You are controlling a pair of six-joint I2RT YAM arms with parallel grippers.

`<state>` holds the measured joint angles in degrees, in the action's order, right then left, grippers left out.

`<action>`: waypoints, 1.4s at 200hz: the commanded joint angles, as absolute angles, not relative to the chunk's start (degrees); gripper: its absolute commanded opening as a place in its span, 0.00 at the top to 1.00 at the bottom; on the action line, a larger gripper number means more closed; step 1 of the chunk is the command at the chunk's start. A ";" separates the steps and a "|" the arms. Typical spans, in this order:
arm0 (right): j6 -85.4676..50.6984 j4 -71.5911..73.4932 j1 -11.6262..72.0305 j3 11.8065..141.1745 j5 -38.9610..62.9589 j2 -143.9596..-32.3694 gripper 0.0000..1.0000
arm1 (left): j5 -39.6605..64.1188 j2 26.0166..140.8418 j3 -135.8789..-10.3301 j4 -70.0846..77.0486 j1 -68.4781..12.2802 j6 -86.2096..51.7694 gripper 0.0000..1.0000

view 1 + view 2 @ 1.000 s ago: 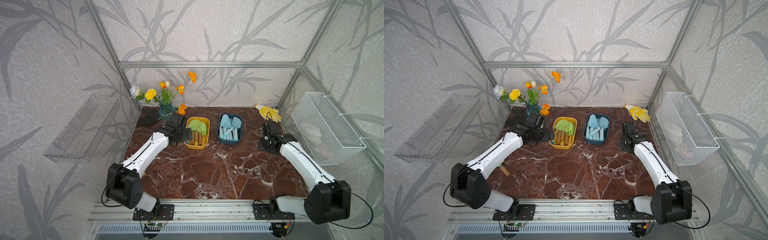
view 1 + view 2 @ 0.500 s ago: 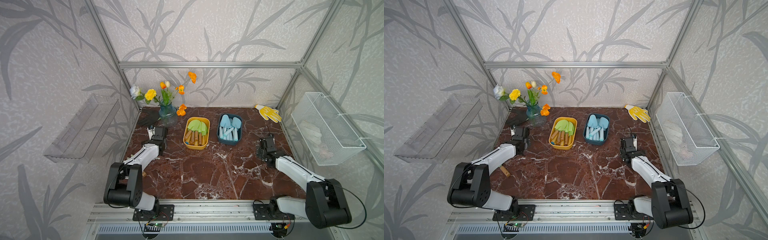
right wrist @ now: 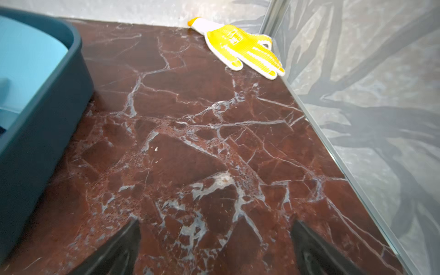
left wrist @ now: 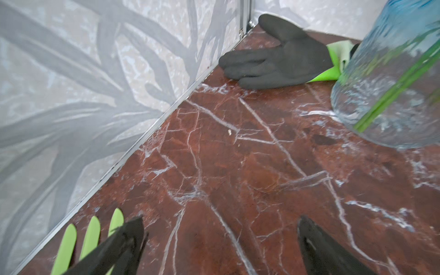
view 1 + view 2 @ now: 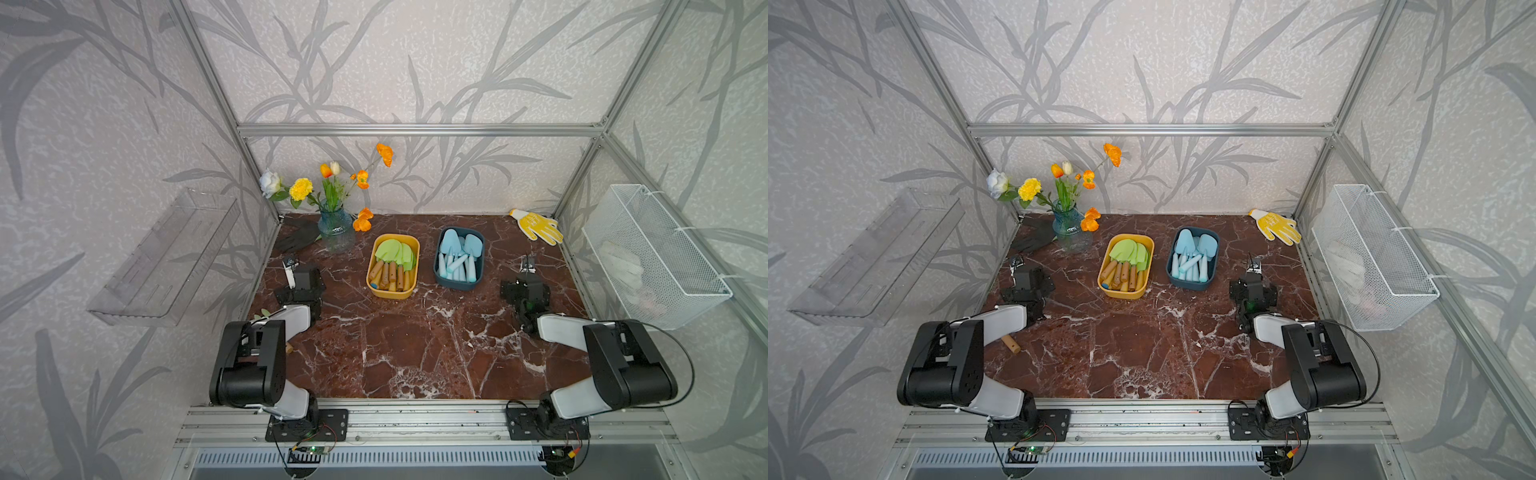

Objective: Sort the small shovels by color and place them into the storage box
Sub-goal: Reset both arms

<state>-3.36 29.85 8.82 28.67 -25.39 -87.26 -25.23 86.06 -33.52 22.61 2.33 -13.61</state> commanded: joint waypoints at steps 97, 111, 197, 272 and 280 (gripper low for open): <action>3.94 44.77 6.69 24.32 -5.31 -87.52 0.01 | -14.49 90.18 -20.04 58.08 -0.17 -2.68 0.00; 3.57 47.03 6.74 23.78 -5.62 -88.25 0.01 | -17.42 86.39 -23.47 44.06 -0.05 -6.11 0.00; 3.69 45.84 6.59 24.08 -5.35 -87.89 0.01 | -17.02 87.63 -22.29 49.19 -0.26 -4.73 0.00; 3.71 45.80 6.59 24.09 -5.26 -87.89 0.01 | -17.02 87.27 -23.15 46.53 -0.09 -5.49 0.00; 3.70 45.79 6.59 24.13 -5.32 -87.89 0.01 | -17.20 87.34 -23.05 46.92 -0.15 -5.40 0.00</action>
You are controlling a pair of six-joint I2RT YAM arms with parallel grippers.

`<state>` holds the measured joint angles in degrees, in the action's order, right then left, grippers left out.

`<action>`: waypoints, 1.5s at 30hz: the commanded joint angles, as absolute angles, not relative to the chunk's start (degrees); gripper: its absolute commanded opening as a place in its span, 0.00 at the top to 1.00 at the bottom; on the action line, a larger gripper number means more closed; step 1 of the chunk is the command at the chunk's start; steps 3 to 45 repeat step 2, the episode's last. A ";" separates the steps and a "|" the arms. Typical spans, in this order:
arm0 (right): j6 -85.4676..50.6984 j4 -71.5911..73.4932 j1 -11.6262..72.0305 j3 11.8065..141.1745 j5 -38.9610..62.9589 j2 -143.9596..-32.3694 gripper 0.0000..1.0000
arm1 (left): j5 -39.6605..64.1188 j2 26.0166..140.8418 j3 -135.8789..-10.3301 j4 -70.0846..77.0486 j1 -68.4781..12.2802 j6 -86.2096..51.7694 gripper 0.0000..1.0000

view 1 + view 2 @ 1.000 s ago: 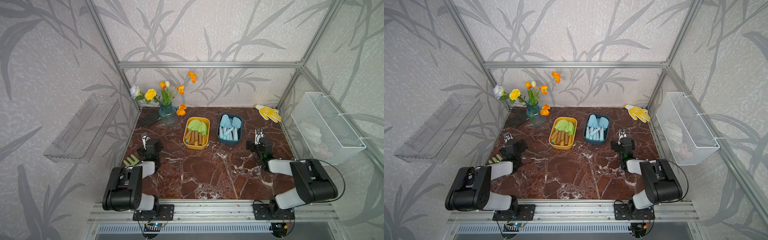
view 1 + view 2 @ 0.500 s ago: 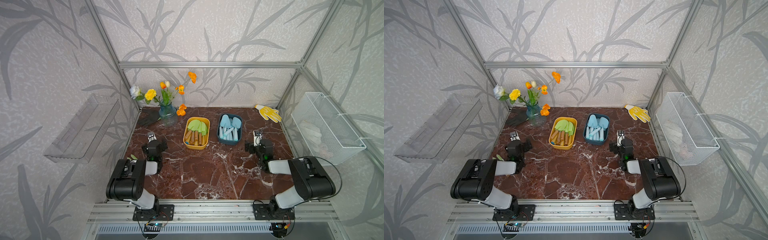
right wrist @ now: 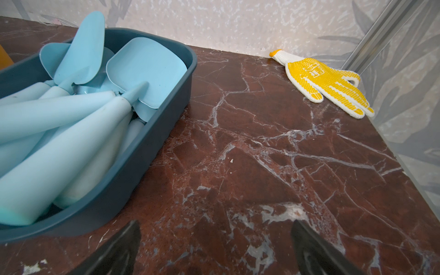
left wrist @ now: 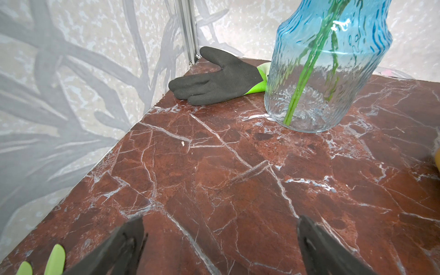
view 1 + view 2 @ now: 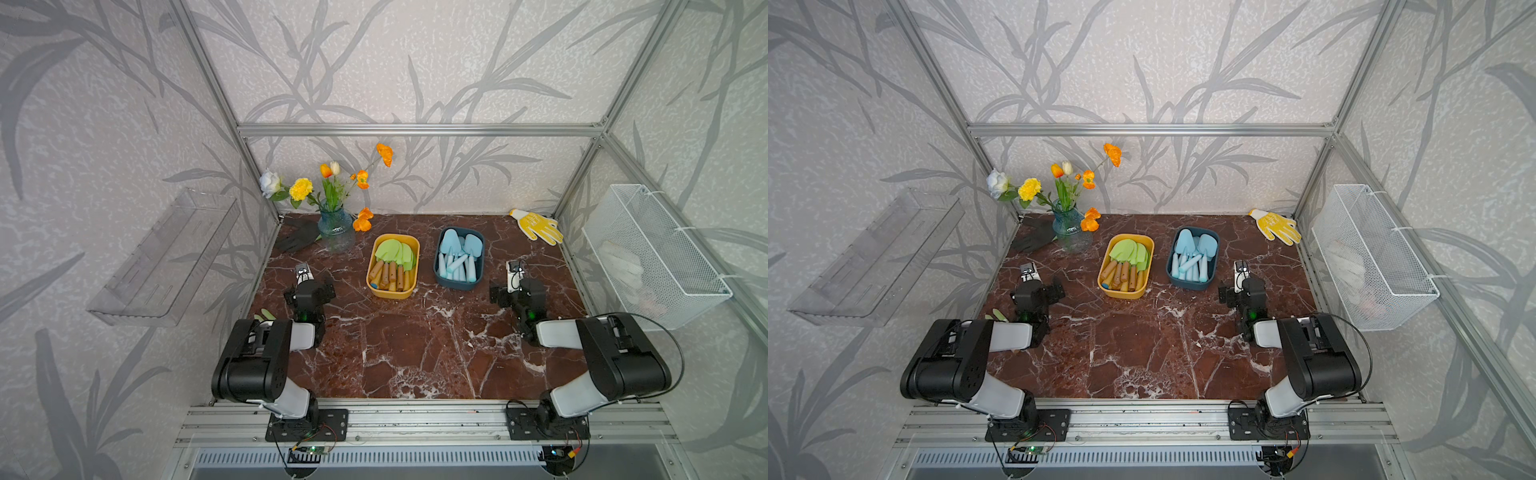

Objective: Sort the small shovels by color and place them into the storage box
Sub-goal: Reset both arms

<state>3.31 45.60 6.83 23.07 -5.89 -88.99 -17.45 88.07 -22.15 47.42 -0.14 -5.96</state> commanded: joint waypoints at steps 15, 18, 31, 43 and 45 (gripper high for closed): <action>3.72 45.79 6.59 24.09 -5.28 -87.89 0.01 | -17.59 87.28 -22.99 47.10 -0.38 -5.28 0.00; 3.72 45.79 6.59 24.09 -5.28 -87.89 0.01 | -17.59 87.28 -22.99 47.10 -0.38 -5.28 0.00; 3.72 45.79 6.59 24.09 -5.28 -87.89 0.01 | -17.59 87.28 -22.99 47.10 -0.38 -5.28 0.00; 3.72 45.79 6.59 24.09 -5.28 -87.89 0.01 | -17.59 87.28 -22.99 47.10 -0.38 -5.28 0.00; 3.72 45.79 6.59 24.09 -5.28 -87.89 0.01 | -17.59 87.28 -22.99 47.10 -0.38 -5.28 0.00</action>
